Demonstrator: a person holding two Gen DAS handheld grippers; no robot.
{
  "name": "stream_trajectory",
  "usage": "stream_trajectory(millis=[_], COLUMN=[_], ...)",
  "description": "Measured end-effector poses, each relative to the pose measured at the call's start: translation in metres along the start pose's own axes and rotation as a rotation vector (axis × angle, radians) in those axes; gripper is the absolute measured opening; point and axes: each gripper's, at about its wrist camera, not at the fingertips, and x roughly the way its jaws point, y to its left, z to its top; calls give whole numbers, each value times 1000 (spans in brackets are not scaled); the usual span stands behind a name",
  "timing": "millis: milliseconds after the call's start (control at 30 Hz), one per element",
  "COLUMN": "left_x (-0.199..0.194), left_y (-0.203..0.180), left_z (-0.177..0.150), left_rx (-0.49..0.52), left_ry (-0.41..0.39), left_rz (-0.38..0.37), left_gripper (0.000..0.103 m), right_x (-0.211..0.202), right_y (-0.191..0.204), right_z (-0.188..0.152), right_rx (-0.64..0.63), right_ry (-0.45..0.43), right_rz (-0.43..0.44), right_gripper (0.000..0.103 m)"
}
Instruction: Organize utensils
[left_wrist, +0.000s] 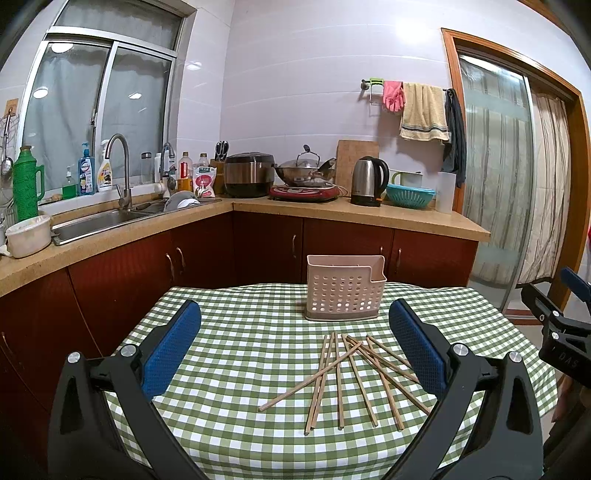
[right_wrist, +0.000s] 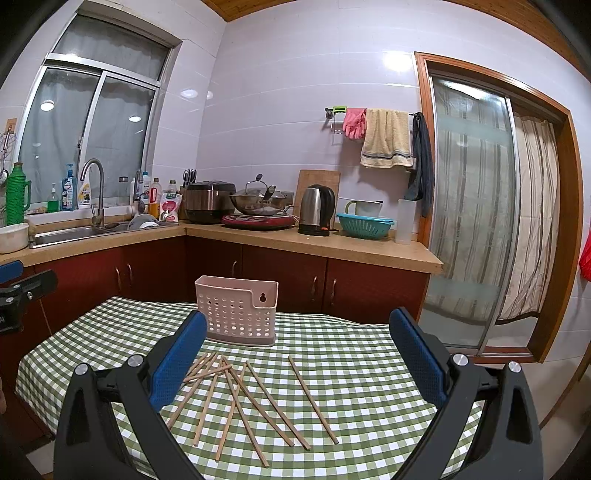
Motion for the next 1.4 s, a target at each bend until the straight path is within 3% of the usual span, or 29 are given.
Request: stream_trajectory(millis=[967,1200,1400], left_x=[2,40,82], left_y=[-2,5,11], left_z=[-2,-23,-56], left_rx=[2,12,50], left_ry=[4,62,120], left_rz=[-13,-30,-17], left_gripper=[99,99,99], right_x=[5,28,58], right_y=[12,11,9], right_z=[7,-19,-64], right_rx=[8,-7,-3], right_ry=[11,24,71], right_rz=[31,79,124], right_gripper=[96,96,96])
